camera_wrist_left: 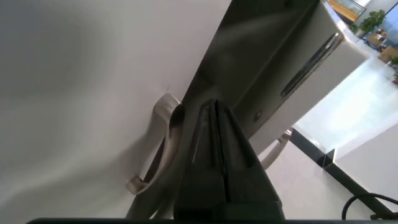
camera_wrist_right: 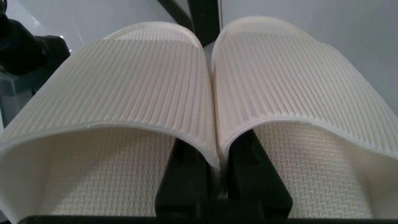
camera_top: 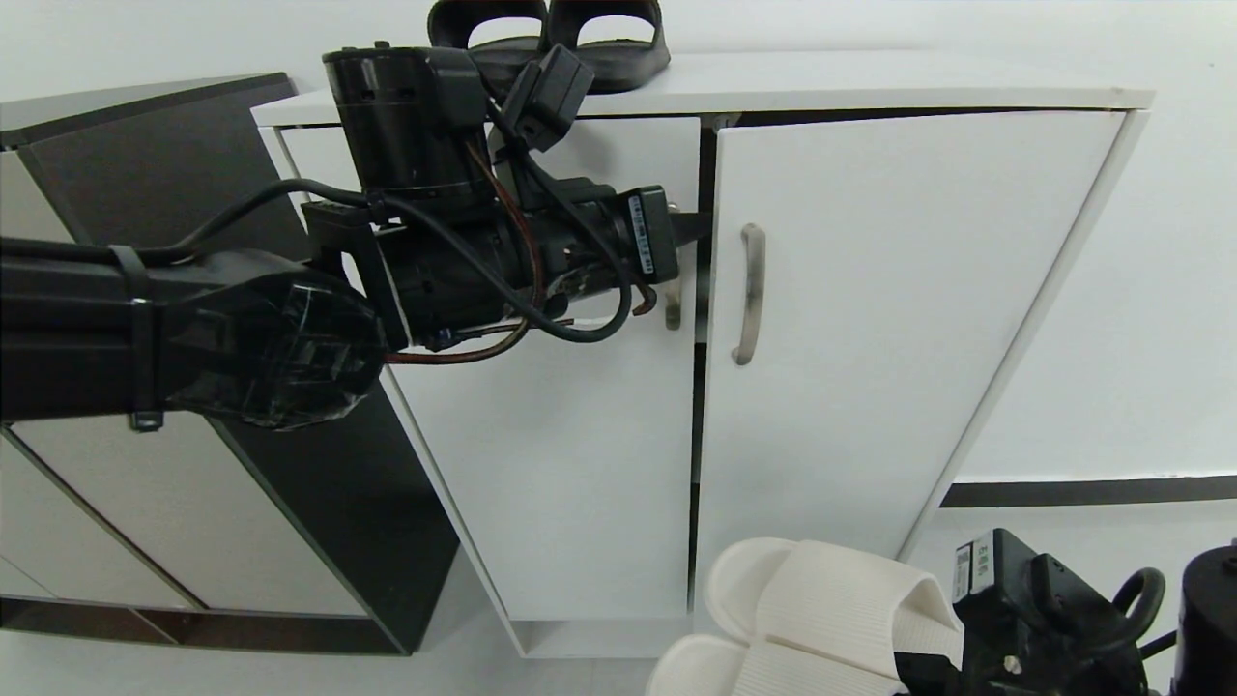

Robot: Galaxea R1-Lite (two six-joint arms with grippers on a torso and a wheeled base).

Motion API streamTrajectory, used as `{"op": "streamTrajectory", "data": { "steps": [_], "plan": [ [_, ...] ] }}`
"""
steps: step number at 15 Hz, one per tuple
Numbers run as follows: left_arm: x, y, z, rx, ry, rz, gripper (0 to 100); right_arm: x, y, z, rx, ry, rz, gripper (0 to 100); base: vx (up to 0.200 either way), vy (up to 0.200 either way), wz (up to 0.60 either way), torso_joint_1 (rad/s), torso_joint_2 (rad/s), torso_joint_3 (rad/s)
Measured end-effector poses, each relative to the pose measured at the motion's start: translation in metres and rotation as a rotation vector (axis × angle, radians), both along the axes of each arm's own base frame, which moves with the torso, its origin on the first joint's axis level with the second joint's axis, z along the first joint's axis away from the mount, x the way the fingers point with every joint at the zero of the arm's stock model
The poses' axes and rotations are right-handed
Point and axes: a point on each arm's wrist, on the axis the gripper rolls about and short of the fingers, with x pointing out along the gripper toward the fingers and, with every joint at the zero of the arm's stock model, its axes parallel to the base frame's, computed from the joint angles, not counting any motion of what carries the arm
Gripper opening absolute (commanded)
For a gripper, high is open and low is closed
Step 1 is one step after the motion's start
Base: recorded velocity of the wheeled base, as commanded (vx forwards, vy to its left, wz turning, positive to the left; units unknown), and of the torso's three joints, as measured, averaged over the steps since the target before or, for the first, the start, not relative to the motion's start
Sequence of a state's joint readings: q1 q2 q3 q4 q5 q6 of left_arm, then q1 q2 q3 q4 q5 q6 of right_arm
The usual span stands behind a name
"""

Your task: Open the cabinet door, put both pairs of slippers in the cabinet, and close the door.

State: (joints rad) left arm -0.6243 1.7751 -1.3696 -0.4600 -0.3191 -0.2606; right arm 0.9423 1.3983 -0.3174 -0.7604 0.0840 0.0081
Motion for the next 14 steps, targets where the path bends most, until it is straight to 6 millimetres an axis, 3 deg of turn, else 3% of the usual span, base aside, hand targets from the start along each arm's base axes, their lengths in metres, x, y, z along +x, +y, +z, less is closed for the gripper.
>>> {"op": "streamTrajectory", "data": {
  "steps": [5,8,14],
  "plan": [
    [0.003,-0.006,-0.003,-0.007,-0.006,-0.007,0,-0.001,0.001,-0.003,-0.022,0.016,0.006,0,0.000,0.000,0.00,0.000,0.00,0.000],
    [-0.004,-0.011,-0.006,-0.001,0.004,-0.025,0,-0.005,0.001,-0.010,-0.068,0.048,0.025,0,-0.200,0.000,0.00,0.002,0.00,0.001],
    [-0.051,-0.036,-0.017,0.035,0.036,-0.167,0,-0.016,0.006,-0.015,-0.095,0.068,0.088,0,-0.200,0.000,0.00,-0.001,0.00,0.005]
  ]
}}
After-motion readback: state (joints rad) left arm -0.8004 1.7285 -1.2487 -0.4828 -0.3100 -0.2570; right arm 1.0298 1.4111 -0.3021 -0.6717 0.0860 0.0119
